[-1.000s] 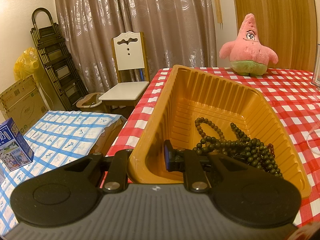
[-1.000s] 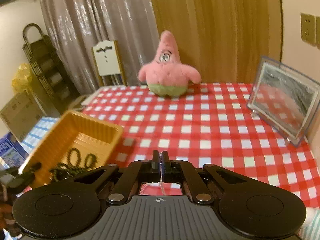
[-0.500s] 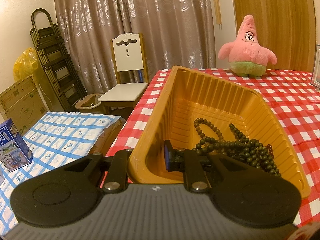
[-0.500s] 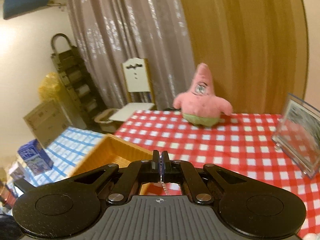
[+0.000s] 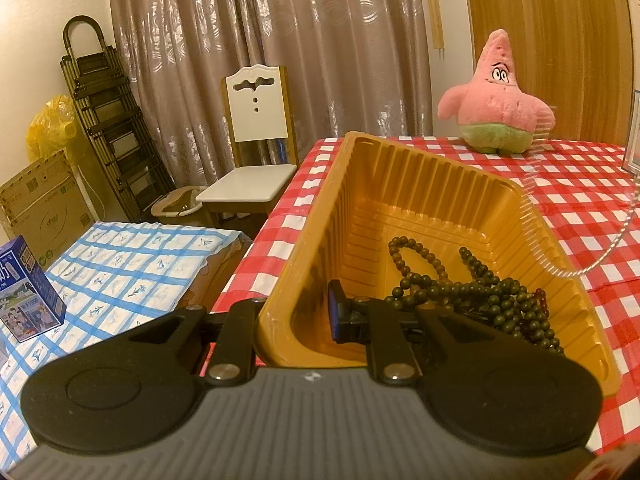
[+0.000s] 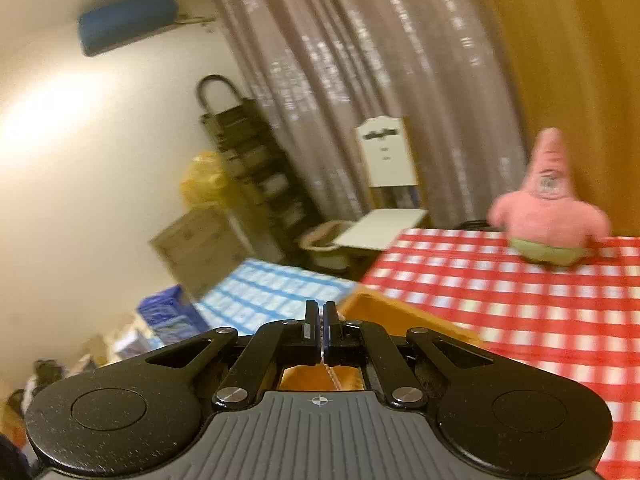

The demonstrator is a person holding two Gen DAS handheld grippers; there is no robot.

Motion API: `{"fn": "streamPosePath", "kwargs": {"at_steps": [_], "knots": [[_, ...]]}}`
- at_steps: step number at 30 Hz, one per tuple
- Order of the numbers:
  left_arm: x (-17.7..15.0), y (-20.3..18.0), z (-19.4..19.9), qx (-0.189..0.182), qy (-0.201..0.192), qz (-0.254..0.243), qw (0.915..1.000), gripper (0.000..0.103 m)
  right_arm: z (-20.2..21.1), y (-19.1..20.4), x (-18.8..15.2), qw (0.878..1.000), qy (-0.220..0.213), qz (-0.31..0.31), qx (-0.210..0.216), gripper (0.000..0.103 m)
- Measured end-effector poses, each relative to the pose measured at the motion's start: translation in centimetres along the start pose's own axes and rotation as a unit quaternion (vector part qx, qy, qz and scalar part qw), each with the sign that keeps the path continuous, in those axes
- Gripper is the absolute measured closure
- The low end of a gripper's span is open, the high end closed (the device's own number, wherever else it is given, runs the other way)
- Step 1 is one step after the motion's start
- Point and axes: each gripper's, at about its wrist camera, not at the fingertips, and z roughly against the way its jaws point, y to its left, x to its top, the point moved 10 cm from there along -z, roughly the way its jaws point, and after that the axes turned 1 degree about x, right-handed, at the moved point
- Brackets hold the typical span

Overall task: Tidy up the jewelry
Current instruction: 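Lift the pearl necklace high and swing it over the orange tray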

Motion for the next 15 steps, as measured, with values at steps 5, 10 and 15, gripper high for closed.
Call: {"fn": "streamPosePath", "kwargs": {"at_steps": [5, 10, 15], "knots": [[0.0, 0.1, 0.0, 0.001, 0.0, 0.001, 1.0, 0.087, -3.7, 2.7, 0.4, 0.999, -0.009, -0.005, 0.048, 0.102], [0.0, 0.2, -0.1, 0.001, 0.0, 0.002, 1.0, 0.087, -8.0, 0.8, -3.8, 0.996, 0.038, -0.049, 0.057, 0.102], [0.0, 0.2, -0.2, 0.0, 0.001, 0.002, 1.0, 0.087, -10.4, -2.8, -9.1, 0.991, 0.093, -0.088, 0.024, 0.102]]}}
